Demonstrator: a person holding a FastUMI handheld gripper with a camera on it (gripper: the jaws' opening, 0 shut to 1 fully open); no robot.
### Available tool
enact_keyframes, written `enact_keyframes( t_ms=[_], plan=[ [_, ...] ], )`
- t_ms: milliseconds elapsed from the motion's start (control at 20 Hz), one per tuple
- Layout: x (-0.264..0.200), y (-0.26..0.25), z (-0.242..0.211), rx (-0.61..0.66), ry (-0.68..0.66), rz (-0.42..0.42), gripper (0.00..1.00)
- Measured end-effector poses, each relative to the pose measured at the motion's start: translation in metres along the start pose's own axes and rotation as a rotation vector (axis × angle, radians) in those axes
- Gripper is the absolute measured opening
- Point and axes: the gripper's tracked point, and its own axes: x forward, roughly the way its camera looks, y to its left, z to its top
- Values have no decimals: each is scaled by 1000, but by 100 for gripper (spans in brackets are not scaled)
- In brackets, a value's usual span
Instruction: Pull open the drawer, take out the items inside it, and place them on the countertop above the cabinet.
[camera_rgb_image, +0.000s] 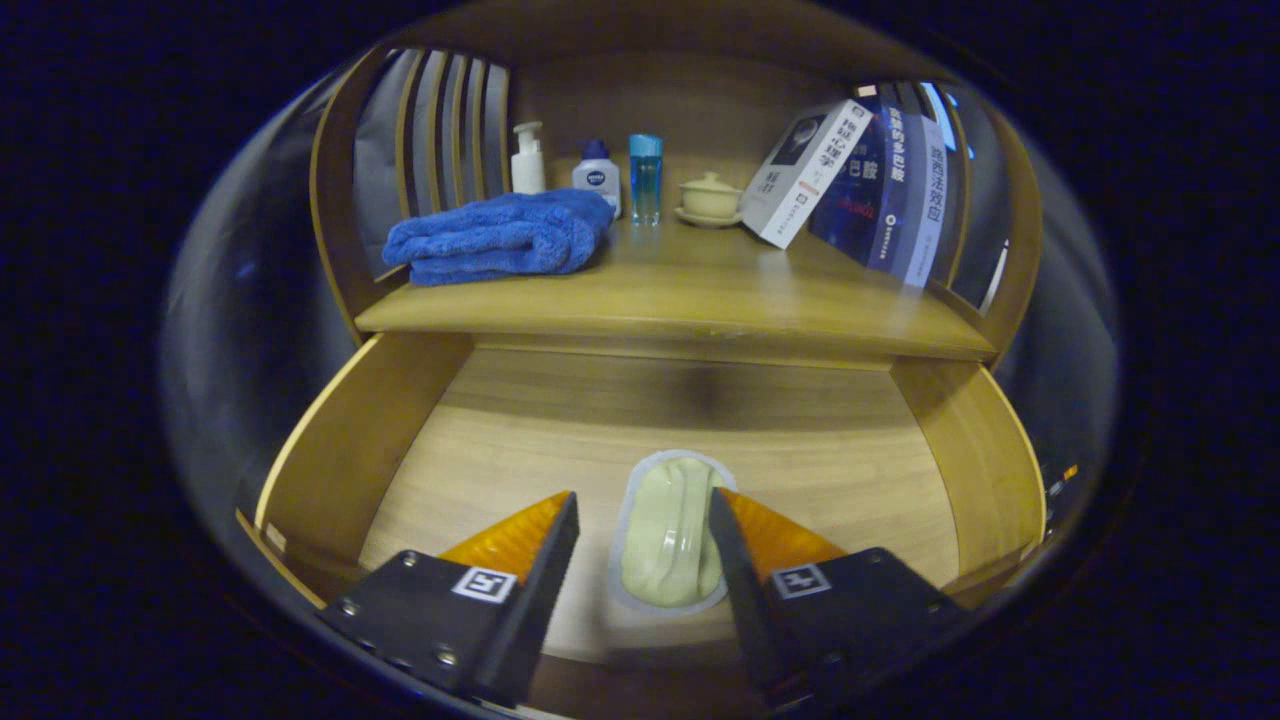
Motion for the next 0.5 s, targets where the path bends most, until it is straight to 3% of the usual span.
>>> enact_keyframes(
  t_ms=[50, 150, 300, 500],
  plan=[
    [2, 1, 2, 10, 3, 7, 71],
    [6, -11, 0, 22, 17, -35, 69],
    [7, -3, -1, 109, 23, 8, 15],
    [-2, 0, 3, 97, -10, 54, 10]
  ],
)
